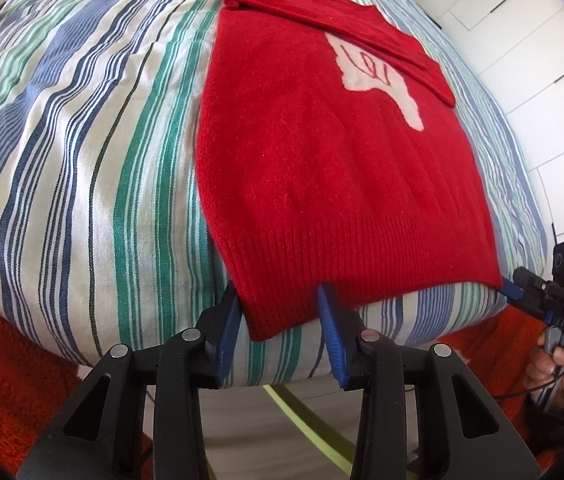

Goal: Fold small clothes
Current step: 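Move both grippers to the sweater hem and close the left gripper on it, then lift the hem with both grippers and fold it up over the collar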

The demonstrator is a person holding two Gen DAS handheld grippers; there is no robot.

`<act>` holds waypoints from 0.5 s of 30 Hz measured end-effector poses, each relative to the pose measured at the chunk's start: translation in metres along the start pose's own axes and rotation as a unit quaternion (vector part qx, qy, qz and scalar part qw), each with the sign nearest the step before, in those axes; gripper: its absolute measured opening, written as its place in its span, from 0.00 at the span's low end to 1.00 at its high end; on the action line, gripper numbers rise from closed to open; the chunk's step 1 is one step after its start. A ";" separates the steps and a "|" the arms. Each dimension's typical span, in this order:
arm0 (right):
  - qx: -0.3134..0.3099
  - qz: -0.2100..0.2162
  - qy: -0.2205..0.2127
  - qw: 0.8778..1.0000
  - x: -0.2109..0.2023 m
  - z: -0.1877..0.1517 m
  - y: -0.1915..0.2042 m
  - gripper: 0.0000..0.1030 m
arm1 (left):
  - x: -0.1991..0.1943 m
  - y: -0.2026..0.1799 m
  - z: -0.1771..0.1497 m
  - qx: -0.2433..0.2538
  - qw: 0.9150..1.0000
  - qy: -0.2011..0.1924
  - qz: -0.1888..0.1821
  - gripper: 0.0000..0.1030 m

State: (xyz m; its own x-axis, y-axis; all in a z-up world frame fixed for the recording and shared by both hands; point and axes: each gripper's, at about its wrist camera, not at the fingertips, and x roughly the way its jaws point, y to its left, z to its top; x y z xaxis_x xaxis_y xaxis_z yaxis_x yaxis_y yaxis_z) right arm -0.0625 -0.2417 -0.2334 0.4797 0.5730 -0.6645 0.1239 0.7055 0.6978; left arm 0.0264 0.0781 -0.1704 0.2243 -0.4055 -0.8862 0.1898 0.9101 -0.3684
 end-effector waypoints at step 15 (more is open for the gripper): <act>-0.026 -0.030 -0.048 0.998 -0.016 0.009 0.018 0.06 | -0.044 0.007 0.009 -0.063 0.992 -0.044 -0.102 0.03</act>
State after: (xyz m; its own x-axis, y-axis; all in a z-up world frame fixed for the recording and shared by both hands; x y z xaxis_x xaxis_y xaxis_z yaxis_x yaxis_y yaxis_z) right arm -0.0600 -0.2422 -0.2077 0.5542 0.4875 -0.6747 0.1109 0.7601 0.6403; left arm 0.0264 0.1015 -0.1313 0.2771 -0.5836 -0.7633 0.1208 0.8093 -0.5749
